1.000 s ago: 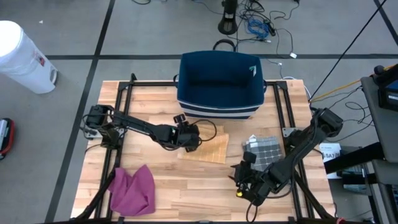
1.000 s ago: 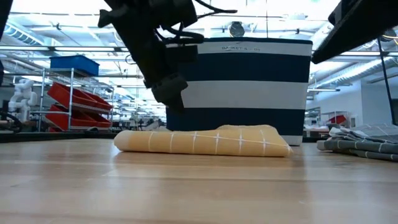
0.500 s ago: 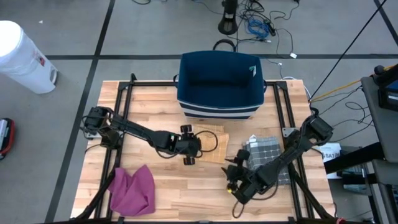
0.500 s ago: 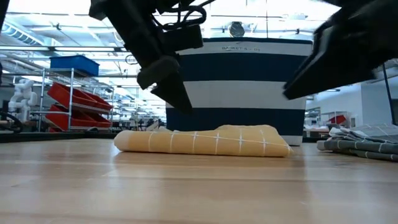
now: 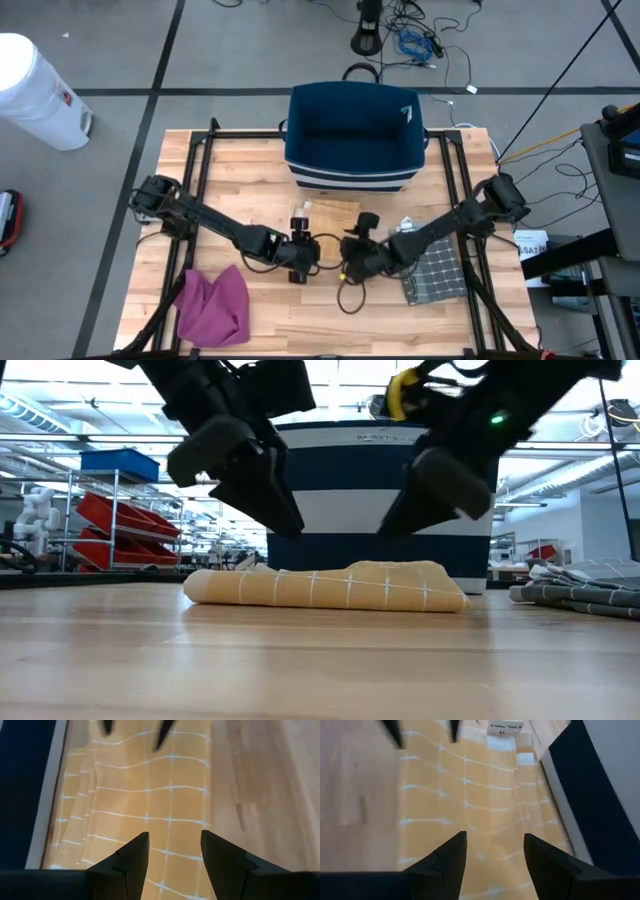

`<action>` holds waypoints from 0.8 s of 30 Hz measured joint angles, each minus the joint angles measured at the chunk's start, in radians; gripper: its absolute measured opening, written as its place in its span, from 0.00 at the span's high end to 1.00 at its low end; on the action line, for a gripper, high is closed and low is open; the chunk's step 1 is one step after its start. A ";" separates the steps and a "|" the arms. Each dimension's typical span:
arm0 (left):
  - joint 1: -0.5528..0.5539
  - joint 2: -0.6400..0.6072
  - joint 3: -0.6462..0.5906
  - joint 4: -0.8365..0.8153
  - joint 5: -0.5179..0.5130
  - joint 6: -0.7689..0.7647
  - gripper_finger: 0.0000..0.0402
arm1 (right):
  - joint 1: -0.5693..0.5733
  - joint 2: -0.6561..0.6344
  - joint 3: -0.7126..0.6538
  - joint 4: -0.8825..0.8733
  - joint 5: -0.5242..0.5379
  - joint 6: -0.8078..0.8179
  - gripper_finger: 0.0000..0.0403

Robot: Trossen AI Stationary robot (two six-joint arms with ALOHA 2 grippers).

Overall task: Fold towel
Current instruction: Fold the orange patterned towel

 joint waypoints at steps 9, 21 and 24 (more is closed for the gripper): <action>-0.035 -0.001 0.000 -0.001 0.000 0.001 0.54 | -0.150 -0.002 0.000 0.049 -0.217 -0.233 0.55; -0.044 -0.001 0.000 0.000 0.000 0.002 0.54 | -0.321 -0.044 0.000 0.047 -0.505 -0.396 0.55; -0.043 -0.001 0.000 0.000 0.000 0.002 0.54 | -0.366 -0.043 0.000 0.041 -0.579 -0.440 0.55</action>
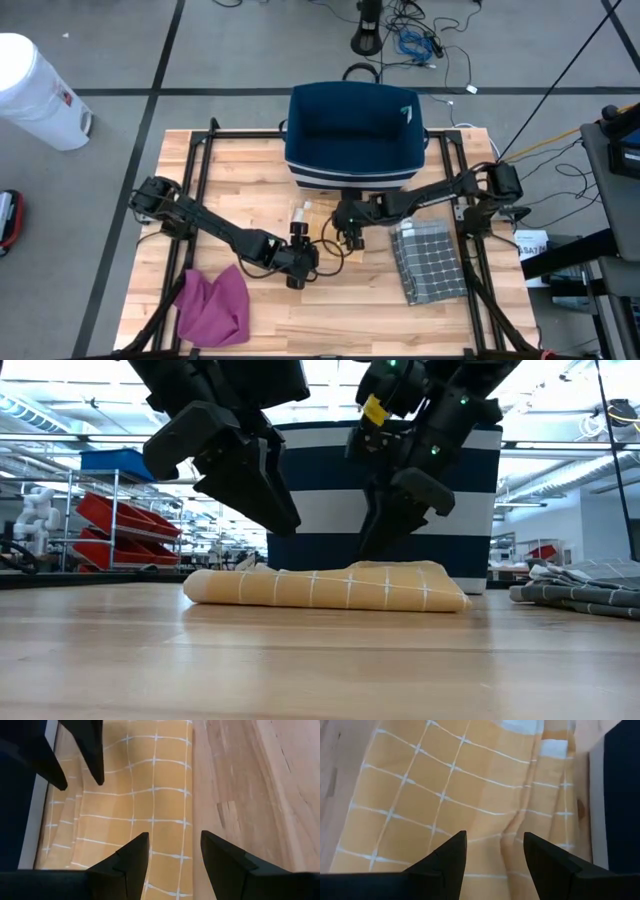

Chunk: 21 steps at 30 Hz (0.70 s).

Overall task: Fold towel
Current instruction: Fold the orange patterned towel

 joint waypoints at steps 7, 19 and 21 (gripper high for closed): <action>0.000 0.000 0.000 -0.001 0.000 -0.001 0.54 | -0.067 0.007 0.000 0.008 -0.092 -0.056 0.55; -0.012 0.000 0.000 -0.001 0.000 0.000 0.54 | -0.079 0.106 0.000 0.034 -0.142 -0.062 0.74; -0.013 0.000 0.000 -0.001 0.000 0.000 0.54 | -0.079 0.097 0.000 0.036 -0.142 -0.066 0.80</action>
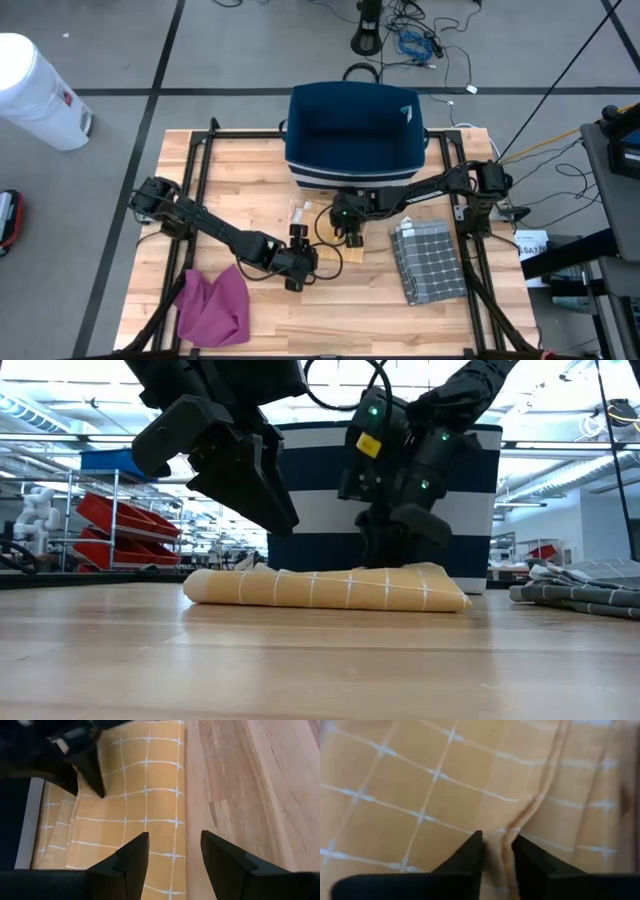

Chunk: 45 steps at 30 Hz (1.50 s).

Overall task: Fold towel
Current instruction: Fold the orange patterned towel

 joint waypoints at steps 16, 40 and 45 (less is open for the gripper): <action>0.001 0.000 0.000 0.012 0.000 0.004 0.54 | -0.006 -0.116 0.000 -0.020 0.210 -0.037 1.00; 0.005 0.000 0.000 0.021 0.000 0.021 0.54 | 0.016 -0.096 0.016 0.099 0.468 -0.215 1.00; 0.006 0.000 0.000 0.023 0.000 0.021 0.54 | 0.009 -0.094 0.016 0.120 0.464 -0.225 1.00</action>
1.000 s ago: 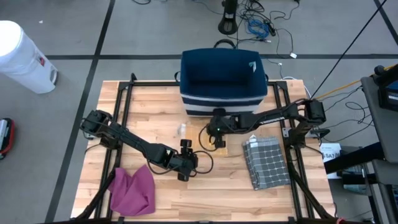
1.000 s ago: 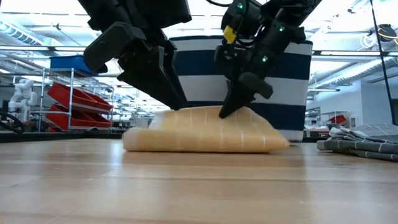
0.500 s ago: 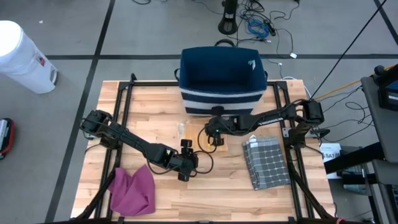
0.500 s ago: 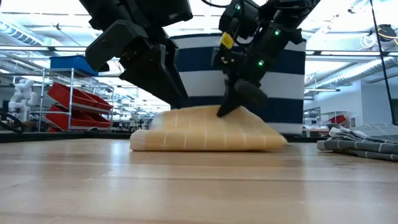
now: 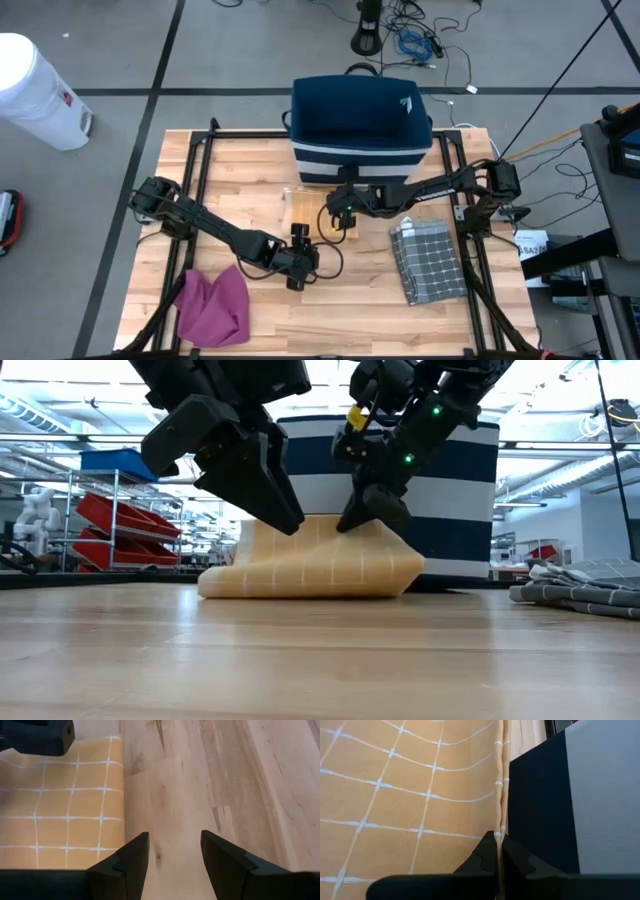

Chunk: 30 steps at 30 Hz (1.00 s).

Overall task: Fold towel
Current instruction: Fold the orange patterned towel, then stack the orange patterned towel on the gray patterned towel

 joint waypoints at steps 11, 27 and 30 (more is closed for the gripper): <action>0.000 0.000 0.000 0.001 0.000 -0.001 0.54 | -0.008 0.000 0.000 0.002 -0.036 0.025 0.87; 0.000 0.000 0.000 -0.006 0.000 -0.006 0.54 | 0.076 0.000 0.000 -0.029 -0.192 0.139 0.59; 0.000 0.000 0.000 -0.017 0.000 0.000 0.54 | 0.112 0.000 0.000 -0.062 -0.289 0.201 0.60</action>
